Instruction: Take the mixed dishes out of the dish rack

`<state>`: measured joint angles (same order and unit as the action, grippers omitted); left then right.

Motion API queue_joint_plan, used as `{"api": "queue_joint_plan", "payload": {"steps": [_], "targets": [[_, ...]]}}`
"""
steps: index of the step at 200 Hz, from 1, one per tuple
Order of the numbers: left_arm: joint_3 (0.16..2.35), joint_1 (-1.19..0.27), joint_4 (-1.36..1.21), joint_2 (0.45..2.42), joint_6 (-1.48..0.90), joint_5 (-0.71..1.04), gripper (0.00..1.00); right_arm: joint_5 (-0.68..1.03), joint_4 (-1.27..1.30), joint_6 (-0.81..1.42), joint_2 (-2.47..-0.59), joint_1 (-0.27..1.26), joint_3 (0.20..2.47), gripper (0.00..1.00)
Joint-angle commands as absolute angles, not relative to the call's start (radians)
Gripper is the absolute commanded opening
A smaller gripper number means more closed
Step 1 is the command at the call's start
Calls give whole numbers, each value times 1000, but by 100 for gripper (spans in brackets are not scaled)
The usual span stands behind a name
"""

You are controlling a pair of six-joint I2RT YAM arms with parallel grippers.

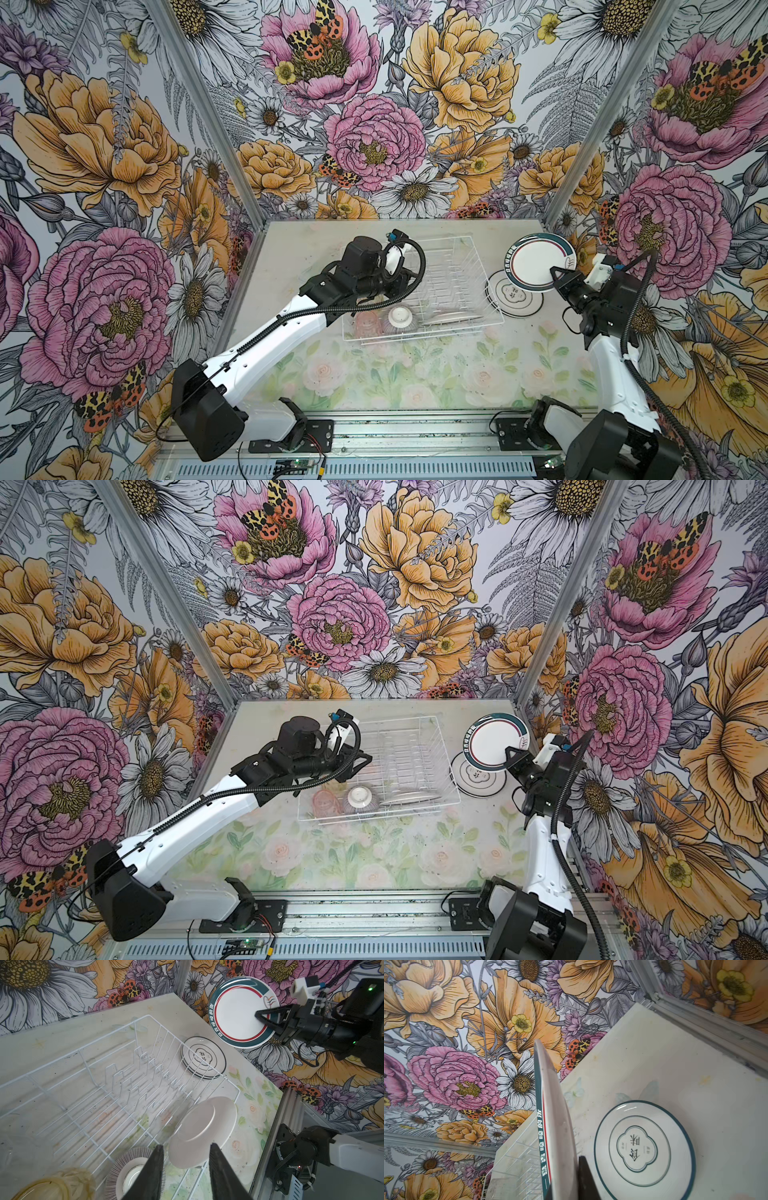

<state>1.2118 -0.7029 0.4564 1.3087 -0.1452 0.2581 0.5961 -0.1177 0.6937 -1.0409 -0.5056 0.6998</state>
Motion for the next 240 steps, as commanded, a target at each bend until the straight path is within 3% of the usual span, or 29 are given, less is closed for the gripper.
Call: {"api": "queue_joint_plan", "payload": {"steps": [1, 111, 202, 240], "targets": [[1197, -703, 474, 1284, -118, 189, 39, 534, -140, 639, -1102, -512, 676, 0], [1238, -753, 473, 1374, -104, 177, 38, 613, -84, 599, -1375, -512, 675, 0], [1244, -763, 473, 1367, -105, 165, 38, 670, 9, 635, -1483, -512, 655, 0], [1244, -765, 473, 1365, -105, 168, 38, 673, -6, 631, -1497, -512, 661, 13]]}}
